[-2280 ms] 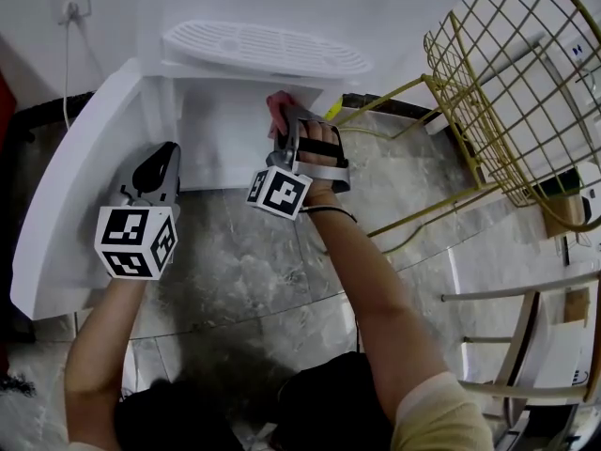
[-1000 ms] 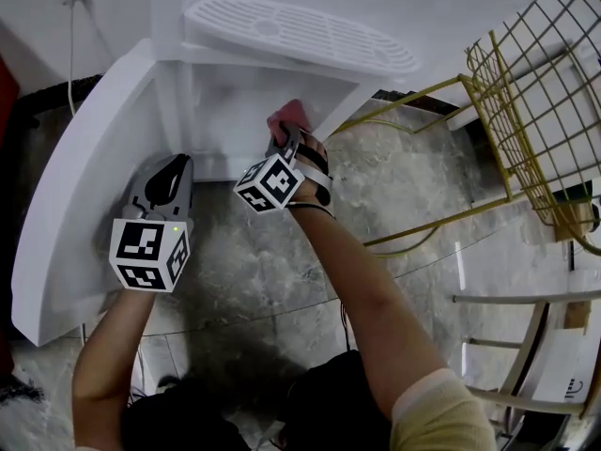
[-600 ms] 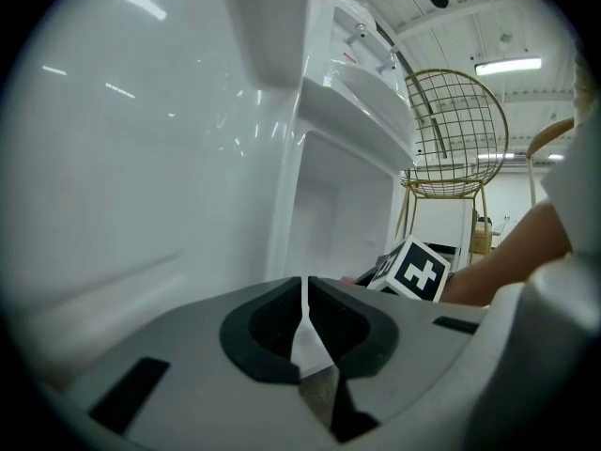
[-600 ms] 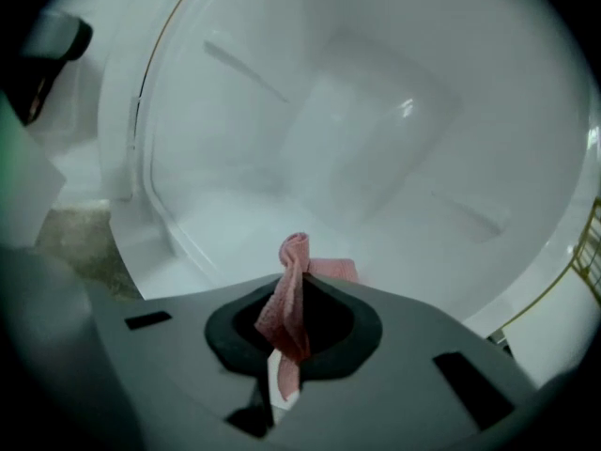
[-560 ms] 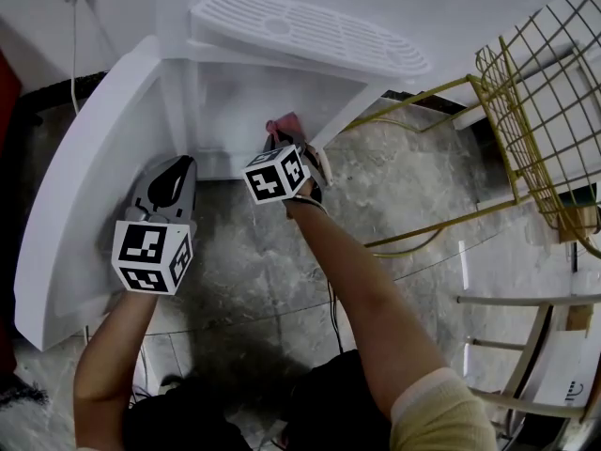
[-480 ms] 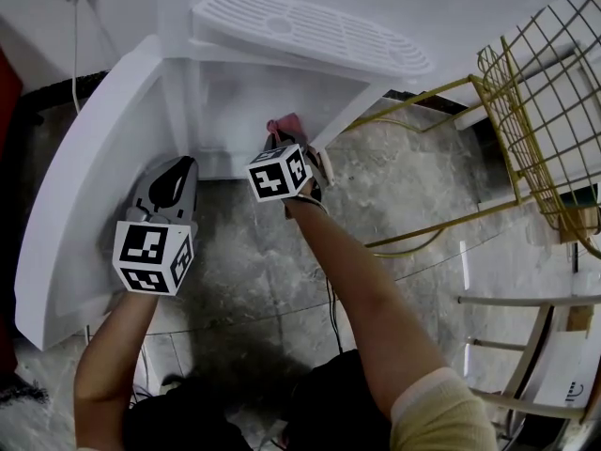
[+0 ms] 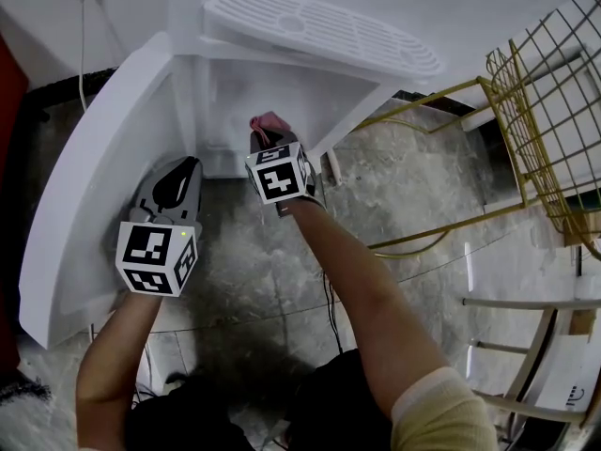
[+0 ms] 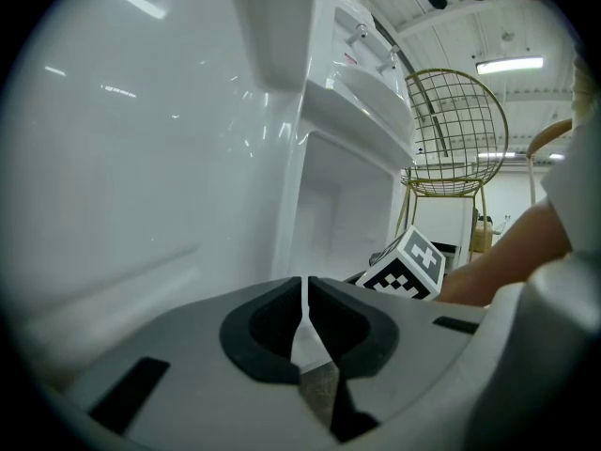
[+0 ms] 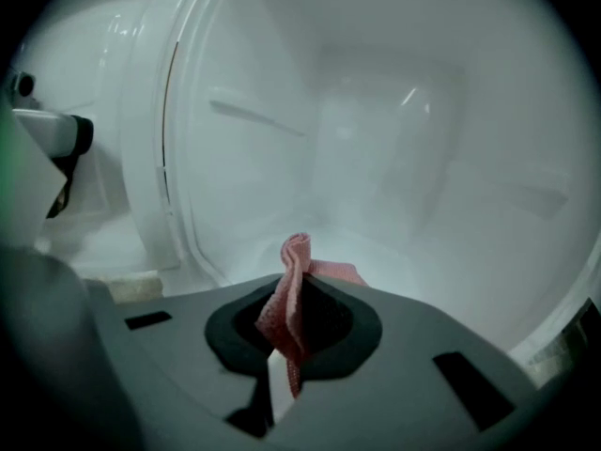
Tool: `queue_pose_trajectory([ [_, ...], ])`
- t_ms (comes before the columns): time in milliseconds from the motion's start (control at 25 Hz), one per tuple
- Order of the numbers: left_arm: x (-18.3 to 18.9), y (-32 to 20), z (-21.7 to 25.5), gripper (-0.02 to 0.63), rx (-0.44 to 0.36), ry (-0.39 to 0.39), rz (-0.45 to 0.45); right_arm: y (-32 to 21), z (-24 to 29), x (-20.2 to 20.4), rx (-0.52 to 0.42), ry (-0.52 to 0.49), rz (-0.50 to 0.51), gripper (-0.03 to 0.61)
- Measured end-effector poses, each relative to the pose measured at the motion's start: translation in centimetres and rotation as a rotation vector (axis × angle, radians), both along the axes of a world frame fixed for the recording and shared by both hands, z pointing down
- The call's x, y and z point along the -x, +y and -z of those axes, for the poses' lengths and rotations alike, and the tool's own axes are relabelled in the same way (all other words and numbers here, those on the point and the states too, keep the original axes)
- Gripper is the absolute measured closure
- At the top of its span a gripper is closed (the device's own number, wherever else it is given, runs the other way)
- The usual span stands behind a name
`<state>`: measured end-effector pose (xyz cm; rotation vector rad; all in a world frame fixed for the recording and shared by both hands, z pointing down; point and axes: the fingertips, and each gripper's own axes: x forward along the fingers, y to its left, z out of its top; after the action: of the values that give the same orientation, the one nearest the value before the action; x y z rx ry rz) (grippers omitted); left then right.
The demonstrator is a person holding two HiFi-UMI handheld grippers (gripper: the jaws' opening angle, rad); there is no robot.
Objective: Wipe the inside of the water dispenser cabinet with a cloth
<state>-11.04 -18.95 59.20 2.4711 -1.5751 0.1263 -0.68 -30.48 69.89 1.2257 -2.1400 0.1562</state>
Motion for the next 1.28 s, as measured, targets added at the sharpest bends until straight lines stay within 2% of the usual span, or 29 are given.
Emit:
queue_pose_trajectory([
  [440,0.4,0.2,-0.1,0.595,0.003,0.000,0.001,2.2,0.7,5.0,0.050,-0.138,0.215,0.549],
  [680,0.6,0.2,-0.1,0.595,0.004,0.002,0.002,3.9,1.0,7.2,0.082,-0.170,0.332,0.549],
  [1080,0.1,0.4,0.1,0.595,0.001,0.001,0.000,6.6,1.3,7.2,0.135,-0.149,0.496,0.549],
  [1280,-0.3,0.4,0.4,0.595,-0.006,-0.003,-0.002,7.5,3.3,6.6,0.137,-0.169,0.576,0.550],
])
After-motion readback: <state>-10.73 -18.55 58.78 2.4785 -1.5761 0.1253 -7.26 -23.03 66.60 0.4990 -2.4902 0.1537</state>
